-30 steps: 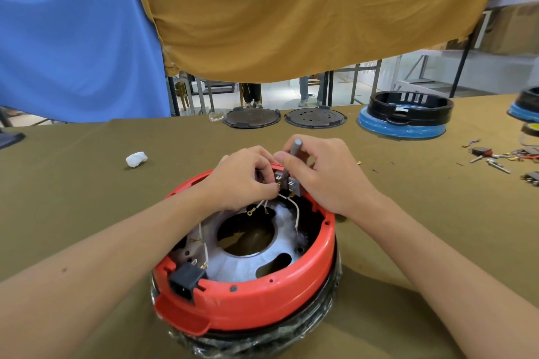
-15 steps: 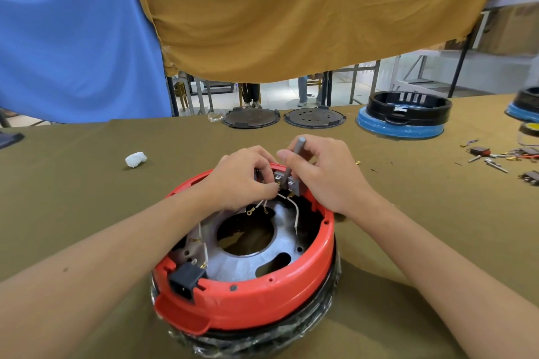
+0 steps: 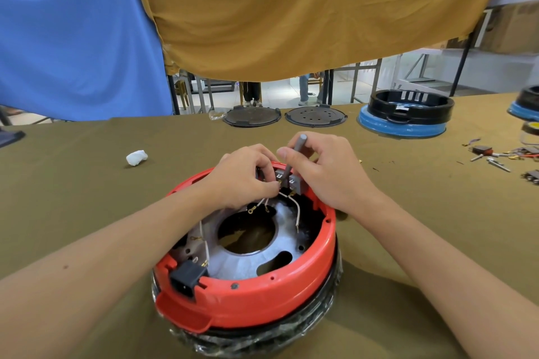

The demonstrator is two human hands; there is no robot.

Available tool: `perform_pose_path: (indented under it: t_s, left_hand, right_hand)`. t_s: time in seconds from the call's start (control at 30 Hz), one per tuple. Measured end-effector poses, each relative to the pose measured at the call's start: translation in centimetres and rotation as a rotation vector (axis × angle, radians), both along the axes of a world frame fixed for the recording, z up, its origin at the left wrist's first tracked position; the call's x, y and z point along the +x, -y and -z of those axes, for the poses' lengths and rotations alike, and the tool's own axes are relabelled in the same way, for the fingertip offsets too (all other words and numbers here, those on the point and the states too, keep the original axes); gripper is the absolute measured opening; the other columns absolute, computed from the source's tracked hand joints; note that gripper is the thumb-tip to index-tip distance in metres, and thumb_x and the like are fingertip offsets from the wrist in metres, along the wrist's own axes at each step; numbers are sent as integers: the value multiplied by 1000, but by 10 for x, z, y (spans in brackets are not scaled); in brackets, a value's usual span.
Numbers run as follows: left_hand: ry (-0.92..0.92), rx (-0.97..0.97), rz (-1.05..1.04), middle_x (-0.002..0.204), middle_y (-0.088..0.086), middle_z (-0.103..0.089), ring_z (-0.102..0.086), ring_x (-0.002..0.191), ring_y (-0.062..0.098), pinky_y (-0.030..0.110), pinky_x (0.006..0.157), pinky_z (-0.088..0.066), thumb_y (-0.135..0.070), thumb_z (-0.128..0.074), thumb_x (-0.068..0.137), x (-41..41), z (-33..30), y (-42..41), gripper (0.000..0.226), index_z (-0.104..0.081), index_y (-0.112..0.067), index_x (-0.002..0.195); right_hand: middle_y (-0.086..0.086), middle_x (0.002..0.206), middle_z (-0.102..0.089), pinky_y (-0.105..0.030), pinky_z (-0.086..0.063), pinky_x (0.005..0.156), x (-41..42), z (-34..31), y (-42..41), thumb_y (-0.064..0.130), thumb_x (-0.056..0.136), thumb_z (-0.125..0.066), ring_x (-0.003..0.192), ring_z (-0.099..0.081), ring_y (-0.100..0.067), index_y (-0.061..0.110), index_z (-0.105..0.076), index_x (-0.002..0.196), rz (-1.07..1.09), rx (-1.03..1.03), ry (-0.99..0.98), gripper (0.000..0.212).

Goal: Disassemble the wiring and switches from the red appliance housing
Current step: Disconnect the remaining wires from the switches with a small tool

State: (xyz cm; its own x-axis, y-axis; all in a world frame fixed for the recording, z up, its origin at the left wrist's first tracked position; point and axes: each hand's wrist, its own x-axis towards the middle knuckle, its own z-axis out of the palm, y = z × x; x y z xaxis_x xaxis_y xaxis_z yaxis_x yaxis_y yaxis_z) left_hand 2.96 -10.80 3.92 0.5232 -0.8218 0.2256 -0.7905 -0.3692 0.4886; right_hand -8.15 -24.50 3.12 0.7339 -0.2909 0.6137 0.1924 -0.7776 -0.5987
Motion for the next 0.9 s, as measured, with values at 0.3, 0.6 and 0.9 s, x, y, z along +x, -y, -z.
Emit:
perform_pose_path:
  t_s: [0.3, 0.6, 0.9]
  left_hand:
    - [15, 6, 3, 118, -12, -57, -58, 105, 12, 49, 105, -38, -20, -75, 78, 1, 1, -1, 20, -64, -24, 62]
    - [10, -1, 16, 112, -15, -56, -54, 83, -2, 50, 101, -41, -19, -74, 78, 1, 0, -1, 18, -65, -21, 63]
    - [32, 13, 13, 117, -13, -56, -57, 95, 8, 49, 103, -39, -20, -75, 78, 0, 0, 0, 20, -63, -24, 62]
  right_hand:
    - [-3, 65, -68, -46, -52, 72, 2, 1, 1, 29, 95, -65, 67, -65, -21, 14, -67, 75, 10, 76, 5, 25]
    - [-3, 68, -68, -48, -50, 71, -2, 0, -1, 33, 96, -62, 69, -64, -23, 14, -69, 79, 1, -28, 18, 26]
    - [-1, 66, -68, -47, -52, 71, 0, 0, 1, 32, 94, -65, 69, -65, -21, 16, -69, 77, 11, 35, -7, 24]
